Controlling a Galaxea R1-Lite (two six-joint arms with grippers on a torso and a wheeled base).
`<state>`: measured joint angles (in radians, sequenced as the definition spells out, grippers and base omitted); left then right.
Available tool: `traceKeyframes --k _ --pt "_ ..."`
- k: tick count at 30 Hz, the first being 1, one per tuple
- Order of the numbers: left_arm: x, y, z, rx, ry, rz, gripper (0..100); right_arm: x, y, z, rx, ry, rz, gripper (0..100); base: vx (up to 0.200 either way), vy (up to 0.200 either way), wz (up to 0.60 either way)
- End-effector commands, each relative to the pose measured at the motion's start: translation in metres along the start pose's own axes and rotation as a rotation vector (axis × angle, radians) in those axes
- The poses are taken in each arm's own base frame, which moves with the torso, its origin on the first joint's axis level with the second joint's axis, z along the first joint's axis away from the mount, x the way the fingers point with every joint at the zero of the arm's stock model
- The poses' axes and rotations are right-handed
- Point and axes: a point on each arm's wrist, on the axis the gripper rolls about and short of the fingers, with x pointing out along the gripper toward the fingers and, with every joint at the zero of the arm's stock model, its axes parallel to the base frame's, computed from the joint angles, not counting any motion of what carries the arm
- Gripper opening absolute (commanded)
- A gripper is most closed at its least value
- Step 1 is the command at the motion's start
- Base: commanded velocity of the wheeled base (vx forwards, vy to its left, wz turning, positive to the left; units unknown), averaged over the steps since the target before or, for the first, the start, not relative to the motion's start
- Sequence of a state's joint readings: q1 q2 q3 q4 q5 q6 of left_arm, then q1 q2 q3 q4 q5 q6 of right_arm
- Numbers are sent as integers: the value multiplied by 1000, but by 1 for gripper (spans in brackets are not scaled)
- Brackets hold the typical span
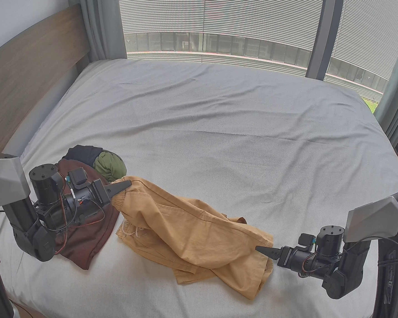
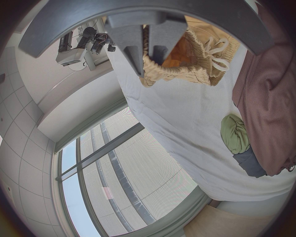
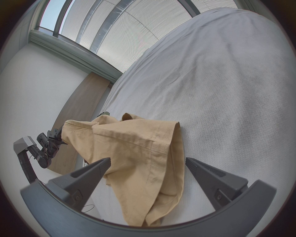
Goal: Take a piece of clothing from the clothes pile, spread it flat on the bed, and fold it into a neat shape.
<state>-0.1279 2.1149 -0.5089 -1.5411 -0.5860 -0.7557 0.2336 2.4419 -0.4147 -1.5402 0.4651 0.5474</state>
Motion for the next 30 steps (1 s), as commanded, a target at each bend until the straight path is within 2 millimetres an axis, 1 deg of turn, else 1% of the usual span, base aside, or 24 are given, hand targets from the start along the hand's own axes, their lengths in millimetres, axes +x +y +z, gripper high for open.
traceKeyframes --k 1,5,7,14,16,26,30 --pt "0 -1 -1 2 3 -3 0 14 -9 -7 4 15 -4 100 0 0 0" --pt "1 -1 -1 2 3 -3 0 16 -3 -3 -11 0 15 100 0 0 0" --pt "1 0 0 1 2 -2 0 16 3 0 -26 -12 33 100 0 0 0" --pt "0 -1 0 2 2 -4 0 6 27 21 -73 -79 84 100 0 0 0" --pt "0 -1 0 2 -1 -2 0 4 30 25 -80 -92 92 100 0 0 0" --pt "0 -1 1 3 -1 -3 0 3 35 24 -84 -90 102 100 0 0 0" --pt "0 0 0 0 2 -1 0 10 33 17 -83 -65 104 100 0 0 0"
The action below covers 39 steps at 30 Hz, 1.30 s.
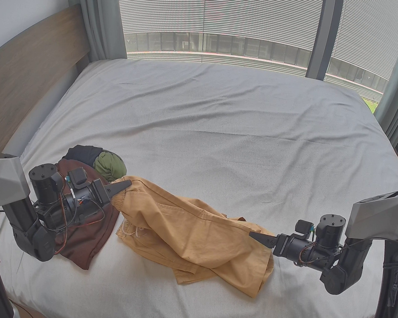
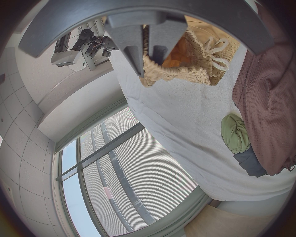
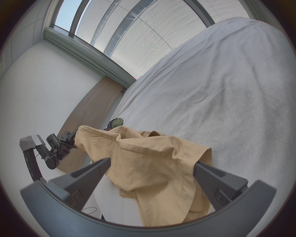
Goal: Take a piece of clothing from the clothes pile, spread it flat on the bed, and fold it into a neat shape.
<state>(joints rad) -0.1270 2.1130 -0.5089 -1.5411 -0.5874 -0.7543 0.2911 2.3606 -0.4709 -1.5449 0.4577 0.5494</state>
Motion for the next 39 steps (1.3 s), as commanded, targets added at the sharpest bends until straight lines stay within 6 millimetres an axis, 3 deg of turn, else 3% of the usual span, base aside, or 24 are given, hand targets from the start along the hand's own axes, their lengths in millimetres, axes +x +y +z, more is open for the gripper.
traceKeyframes --k 1,21,26,35,39 --pt "1 1 -1 -2 3 0 0 6 -3 -6 4 18 0 100 0 0 0" --pt "0 1 -1 -5 2 1 0 33 -13 -20 3 42 25 100 0 0 0" --pt "1 1 -1 -5 3 0 0 32 -11 -13 11 19 33 100 0 0 0" --pt "1 1 -1 -7 5 0 0 19 13 14 46 -52 82 100 0 0 0" --pt "1 1 -1 -9 5 0 0 19 10 10 64 -38 71 100 0 0 0"
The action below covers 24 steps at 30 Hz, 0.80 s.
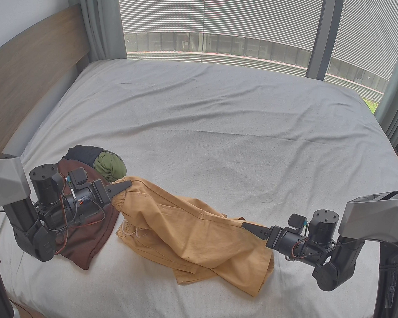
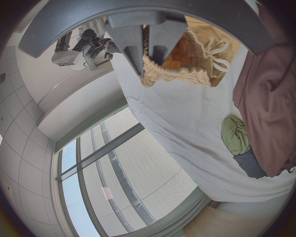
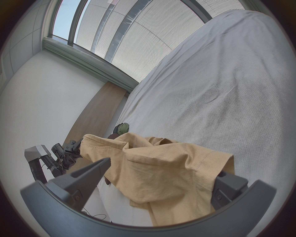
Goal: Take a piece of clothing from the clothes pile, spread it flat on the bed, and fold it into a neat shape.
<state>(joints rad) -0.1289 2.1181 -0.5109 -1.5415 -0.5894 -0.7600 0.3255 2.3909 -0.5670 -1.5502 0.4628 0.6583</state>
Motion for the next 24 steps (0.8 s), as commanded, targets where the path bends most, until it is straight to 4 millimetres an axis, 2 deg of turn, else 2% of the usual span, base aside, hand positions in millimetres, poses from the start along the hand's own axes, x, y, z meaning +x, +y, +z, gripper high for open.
traceKeyframes --k 1,6,19,20,24 --pt "0 0 0 -2 1 1 0 -2 2 2 -2 -4 3 100 0 0 0" --pt "0 0 0 0 -1 0 0 2 -15 -13 22 38 -36 100 0 0 0" --pt "0 0 1 -1 -3 0 0 4 -18 -17 23 48 -40 100 0 0 0" --pt "0 1 1 -2 -2 1 0 4 -18 -16 24 46 -41 0 0 0 0" --pt "0 0 0 -1 0 0 0 5 -19 -14 20 38 -38 0 0 0 0"
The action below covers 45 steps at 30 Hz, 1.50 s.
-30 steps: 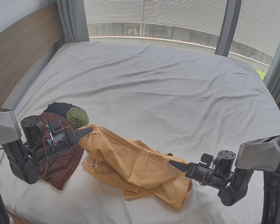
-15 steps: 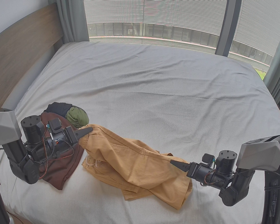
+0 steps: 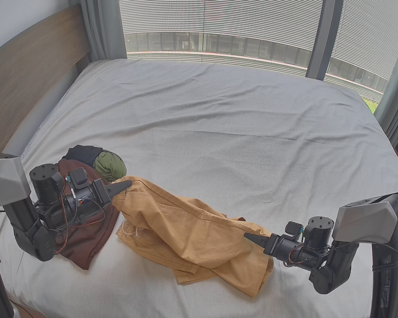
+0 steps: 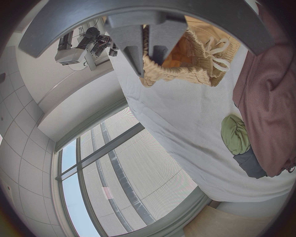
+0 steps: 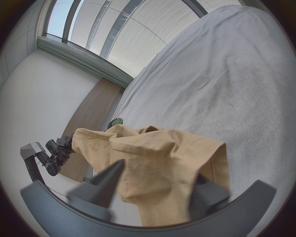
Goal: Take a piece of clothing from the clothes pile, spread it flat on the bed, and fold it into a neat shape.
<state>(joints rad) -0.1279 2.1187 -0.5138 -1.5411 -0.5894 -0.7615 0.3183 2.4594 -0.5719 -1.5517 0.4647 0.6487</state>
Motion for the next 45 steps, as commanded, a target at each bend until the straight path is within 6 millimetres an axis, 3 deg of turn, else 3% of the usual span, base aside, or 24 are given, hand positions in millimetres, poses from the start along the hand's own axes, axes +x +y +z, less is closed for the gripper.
traceKeyframes --k 1,7,11,16,25,45 --pt "0 0 -1 -2 3 0 0 0 -2 1 0 -6 -2 0 0 0 0" --pt "1 2 -2 -5 7 4 0 -7 4 5 -2 -14 -1 0 0 0 0" --pt "1 -1 0 4 -1 -6 0 -21 21 21 -24 -57 24 0 0 0 0" --pt "-3 -20 9 37 -28 -51 0 -40 42 45 -64 -135 62 0 0 0 0" --pt "-7 -32 16 55 -51 -77 0 -65 52 78 -104 -256 76 0 0 0 0" --pt "-15 -45 27 97 -94 -101 0 -97 78 109 -183 -354 169 0 0 0 0"
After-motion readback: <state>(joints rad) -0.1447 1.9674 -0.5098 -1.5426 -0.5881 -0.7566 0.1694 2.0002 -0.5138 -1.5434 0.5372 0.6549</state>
